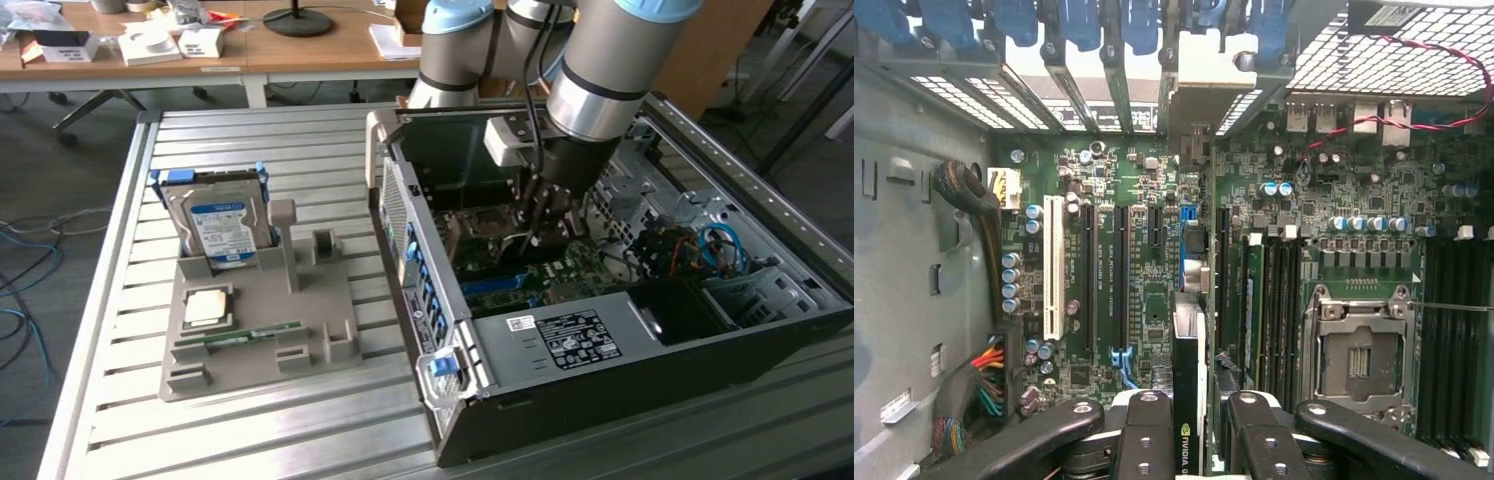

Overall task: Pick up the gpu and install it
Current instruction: 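Insert the gpu into the slot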

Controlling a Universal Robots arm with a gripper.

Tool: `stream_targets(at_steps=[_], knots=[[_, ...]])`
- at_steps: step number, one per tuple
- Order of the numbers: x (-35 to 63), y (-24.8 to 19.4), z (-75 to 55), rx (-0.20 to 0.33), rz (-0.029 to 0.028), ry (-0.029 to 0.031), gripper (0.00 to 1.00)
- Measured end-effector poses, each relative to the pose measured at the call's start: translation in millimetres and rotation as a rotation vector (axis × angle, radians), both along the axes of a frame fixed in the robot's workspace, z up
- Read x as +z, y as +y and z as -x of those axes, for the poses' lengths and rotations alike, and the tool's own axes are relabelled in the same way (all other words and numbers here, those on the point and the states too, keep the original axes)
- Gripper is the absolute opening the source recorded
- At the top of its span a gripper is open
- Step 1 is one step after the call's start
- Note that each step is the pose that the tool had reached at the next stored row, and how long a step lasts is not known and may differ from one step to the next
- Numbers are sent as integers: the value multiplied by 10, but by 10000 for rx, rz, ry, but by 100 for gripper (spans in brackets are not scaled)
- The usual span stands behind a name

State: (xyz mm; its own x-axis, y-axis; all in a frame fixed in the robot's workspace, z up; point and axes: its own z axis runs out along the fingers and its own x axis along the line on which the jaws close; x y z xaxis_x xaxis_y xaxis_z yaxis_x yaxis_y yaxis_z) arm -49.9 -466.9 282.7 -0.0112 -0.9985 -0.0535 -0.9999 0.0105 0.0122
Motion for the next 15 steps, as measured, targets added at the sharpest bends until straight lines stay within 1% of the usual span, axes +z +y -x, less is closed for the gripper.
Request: stream_targets(at_steps=[5, 10, 15], knots=[[-35, 0, 4, 0, 3, 1, 26], [-36, 0, 6, 0, 4, 1, 26], [-39, 1, 39, -1, 2, 0, 26]])
